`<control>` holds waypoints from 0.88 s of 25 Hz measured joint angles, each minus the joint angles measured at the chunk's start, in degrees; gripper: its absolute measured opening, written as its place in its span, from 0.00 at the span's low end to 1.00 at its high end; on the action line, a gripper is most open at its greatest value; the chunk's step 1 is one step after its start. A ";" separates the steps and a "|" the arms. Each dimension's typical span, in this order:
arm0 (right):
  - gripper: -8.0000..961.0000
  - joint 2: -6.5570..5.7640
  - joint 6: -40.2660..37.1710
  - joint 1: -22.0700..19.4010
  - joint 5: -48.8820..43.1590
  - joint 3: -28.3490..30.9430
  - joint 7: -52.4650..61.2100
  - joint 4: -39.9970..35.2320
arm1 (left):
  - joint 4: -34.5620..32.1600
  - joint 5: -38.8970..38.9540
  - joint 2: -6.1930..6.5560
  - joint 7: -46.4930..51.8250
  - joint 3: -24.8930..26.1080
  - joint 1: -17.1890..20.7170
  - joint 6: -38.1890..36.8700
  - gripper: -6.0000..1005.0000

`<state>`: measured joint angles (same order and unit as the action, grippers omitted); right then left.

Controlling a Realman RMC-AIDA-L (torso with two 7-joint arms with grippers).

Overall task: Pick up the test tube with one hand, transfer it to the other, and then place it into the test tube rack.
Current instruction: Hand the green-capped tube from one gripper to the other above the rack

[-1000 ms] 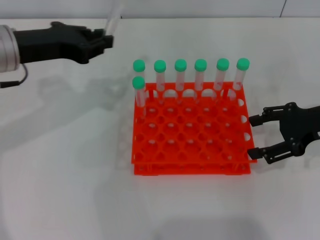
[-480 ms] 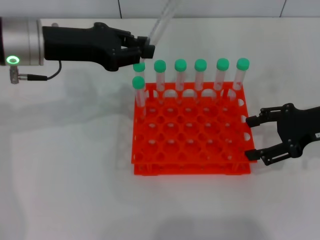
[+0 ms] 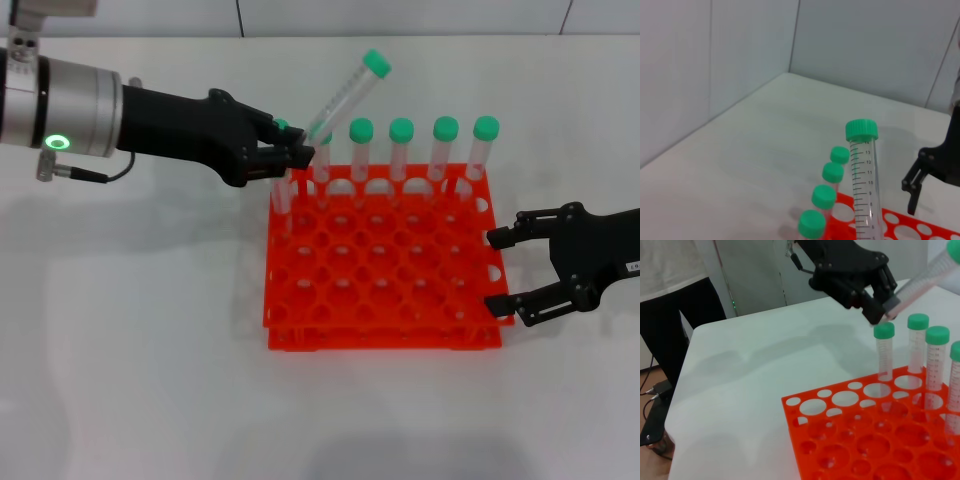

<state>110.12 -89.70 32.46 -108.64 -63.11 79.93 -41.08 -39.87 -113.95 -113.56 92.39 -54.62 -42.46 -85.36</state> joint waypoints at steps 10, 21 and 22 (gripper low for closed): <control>0.90 0.42 -0.13 -0.10 0.02 2.38 0.21 -0.15 | 0.05 -2.16 -1.13 -1.66 -0.13 -0.48 0.39 0.25; 0.90 3.62 -0.61 -0.14 0.68 13.98 3.94 -0.35 | 0.57 -2.25 -2.21 -4.53 -0.12 -0.59 0.99 0.26; 0.90 4.06 -0.47 -0.17 0.98 14.95 4.13 -0.35 | 0.66 -2.25 -2.34 -4.62 -0.12 -0.69 0.99 0.27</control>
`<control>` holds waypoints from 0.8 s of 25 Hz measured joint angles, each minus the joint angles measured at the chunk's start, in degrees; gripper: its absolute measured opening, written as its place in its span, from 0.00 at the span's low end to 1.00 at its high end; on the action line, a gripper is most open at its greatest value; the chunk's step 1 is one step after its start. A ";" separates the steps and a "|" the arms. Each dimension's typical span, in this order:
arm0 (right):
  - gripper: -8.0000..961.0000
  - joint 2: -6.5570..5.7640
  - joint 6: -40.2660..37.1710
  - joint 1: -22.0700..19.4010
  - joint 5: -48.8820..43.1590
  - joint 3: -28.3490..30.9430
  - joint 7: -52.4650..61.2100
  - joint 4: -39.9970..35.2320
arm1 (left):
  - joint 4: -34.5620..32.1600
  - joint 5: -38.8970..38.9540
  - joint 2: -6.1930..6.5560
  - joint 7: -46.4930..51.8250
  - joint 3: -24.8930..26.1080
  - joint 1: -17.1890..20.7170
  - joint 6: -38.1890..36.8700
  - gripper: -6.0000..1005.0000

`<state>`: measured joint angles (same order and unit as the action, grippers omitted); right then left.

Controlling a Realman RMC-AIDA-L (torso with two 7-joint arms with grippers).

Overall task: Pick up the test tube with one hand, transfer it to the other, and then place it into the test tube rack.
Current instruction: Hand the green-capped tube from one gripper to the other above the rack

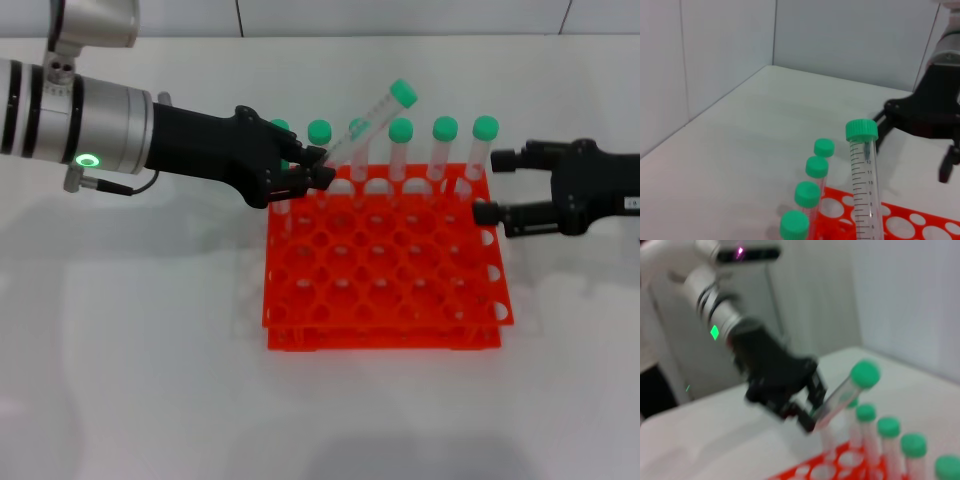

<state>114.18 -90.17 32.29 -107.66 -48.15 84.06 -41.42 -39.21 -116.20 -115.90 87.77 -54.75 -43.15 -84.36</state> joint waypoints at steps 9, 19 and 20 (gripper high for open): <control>0.90 1.00 0.53 -0.20 9.81 1.24 -2.40 5.65 | 0.01 -0.03 -0.60 -1.08 -0.01 -0.25 0.00 0.28; 0.90 1.13 1.25 0.45 18.94 0.93 -7.39 15.63 | 0.01 0.28 -1.58 -2.67 0.07 -0.18 0.69 0.29; 0.90 1.25 1.23 0.62 19.34 0.81 -7.89 16.47 | 0.01 0.29 -1.62 -2.74 0.03 -0.25 0.69 0.29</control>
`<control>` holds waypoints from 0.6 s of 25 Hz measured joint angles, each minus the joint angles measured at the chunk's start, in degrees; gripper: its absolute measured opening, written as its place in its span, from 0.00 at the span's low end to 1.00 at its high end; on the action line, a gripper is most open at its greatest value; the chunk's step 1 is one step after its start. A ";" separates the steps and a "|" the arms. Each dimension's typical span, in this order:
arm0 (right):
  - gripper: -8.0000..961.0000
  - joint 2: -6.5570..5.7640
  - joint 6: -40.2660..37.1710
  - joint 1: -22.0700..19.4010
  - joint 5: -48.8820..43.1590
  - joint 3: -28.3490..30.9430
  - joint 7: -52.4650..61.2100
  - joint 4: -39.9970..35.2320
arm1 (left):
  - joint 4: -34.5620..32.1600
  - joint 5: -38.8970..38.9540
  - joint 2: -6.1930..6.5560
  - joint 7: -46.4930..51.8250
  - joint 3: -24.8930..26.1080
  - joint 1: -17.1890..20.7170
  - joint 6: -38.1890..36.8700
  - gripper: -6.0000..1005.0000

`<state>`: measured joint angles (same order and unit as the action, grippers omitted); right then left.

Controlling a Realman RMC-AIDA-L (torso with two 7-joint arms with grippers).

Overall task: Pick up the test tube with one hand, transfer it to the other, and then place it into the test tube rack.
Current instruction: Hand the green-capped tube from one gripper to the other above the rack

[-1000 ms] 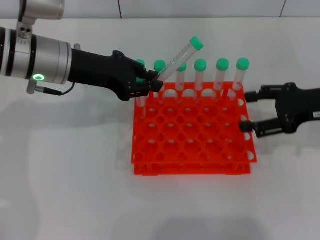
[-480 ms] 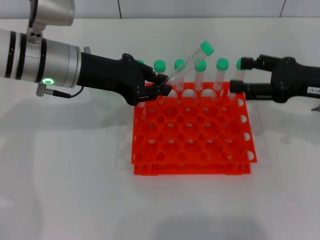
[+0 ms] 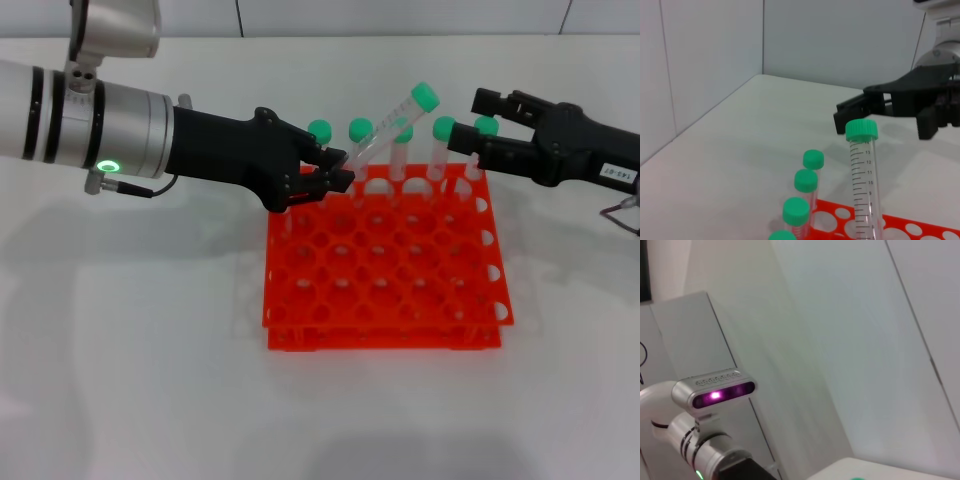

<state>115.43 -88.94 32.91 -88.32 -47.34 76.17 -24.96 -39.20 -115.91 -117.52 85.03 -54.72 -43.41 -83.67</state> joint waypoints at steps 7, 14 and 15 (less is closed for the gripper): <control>0.91 0.47 -0.24 1.99 3.87 -0.22 -4.03 6.52 | 0.00 0.21 -0.28 -0.58 -0.03 -0.19 0.00 0.30; 0.90 0.78 0.65 4.30 7.38 -0.20 -8.49 12.58 | 0.00 0.24 -0.58 -0.66 -0.03 -0.57 0.08 0.30; 0.90 0.78 0.67 4.39 7.68 -0.21 -8.84 13.03 | 0.00 0.24 -0.58 -0.66 -0.03 -0.57 0.08 0.30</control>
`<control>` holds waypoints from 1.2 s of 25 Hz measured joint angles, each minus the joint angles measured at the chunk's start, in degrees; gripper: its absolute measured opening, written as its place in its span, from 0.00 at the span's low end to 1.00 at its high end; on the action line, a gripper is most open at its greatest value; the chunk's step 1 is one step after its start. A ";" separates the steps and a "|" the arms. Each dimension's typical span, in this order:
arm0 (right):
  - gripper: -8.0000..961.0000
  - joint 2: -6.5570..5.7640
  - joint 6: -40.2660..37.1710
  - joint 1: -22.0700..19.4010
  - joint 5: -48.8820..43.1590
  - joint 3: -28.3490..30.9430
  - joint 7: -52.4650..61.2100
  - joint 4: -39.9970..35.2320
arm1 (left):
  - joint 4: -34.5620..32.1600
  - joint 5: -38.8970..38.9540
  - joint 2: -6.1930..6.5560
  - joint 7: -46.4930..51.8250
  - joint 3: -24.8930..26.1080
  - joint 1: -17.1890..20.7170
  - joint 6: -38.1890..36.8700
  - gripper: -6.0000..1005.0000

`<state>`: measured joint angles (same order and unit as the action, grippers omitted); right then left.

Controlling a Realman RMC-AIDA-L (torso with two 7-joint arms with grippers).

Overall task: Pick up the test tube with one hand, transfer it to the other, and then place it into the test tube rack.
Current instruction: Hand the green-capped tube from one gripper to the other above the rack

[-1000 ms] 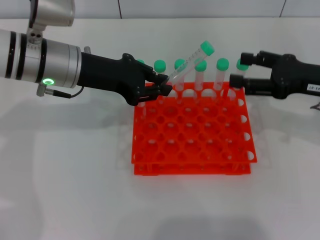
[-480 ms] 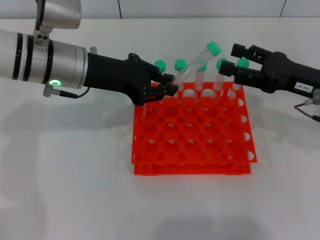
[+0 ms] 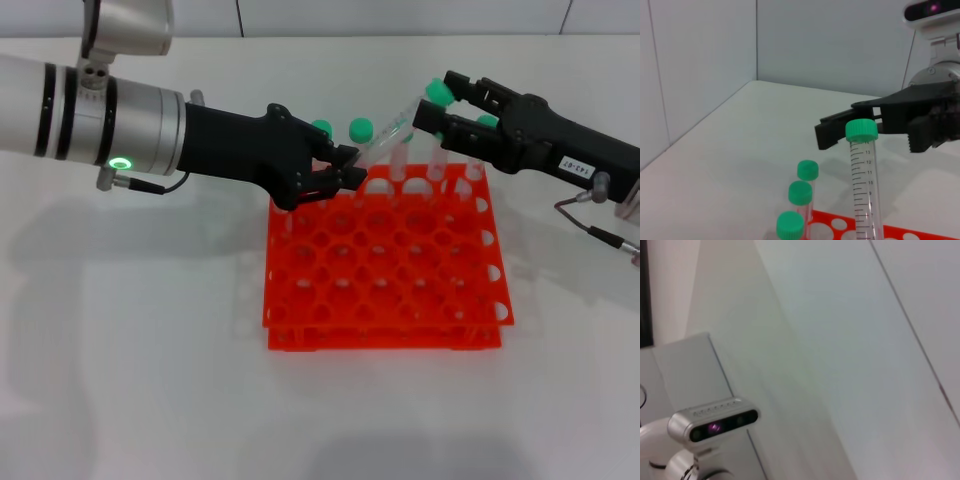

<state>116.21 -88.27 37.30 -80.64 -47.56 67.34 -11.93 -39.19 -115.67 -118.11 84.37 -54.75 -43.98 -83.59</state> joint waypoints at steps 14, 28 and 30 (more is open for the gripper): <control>0.84 -0.04 0.06 0.62 4.20 0.01 -3.97 4.21 | 0.00 0.02 -0.16 -0.14 0.00 -0.20 0.60 0.32; 0.81 -0.03 -0.05 1.37 3.97 -0.79 -4.12 4.30 | -0.01 -0.24 -0.62 -0.18 0.00 -0.47 1.31 0.33; 0.81 -0.03 -0.11 1.42 3.96 -0.79 -4.14 4.30 | 0.00 -0.28 -0.63 -0.18 0.00 -0.51 1.32 0.34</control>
<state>116.18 -88.38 38.71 -76.68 -48.34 63.20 -7.63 -39.20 -115.95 -118.73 84.19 -54.75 -44.49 -82.27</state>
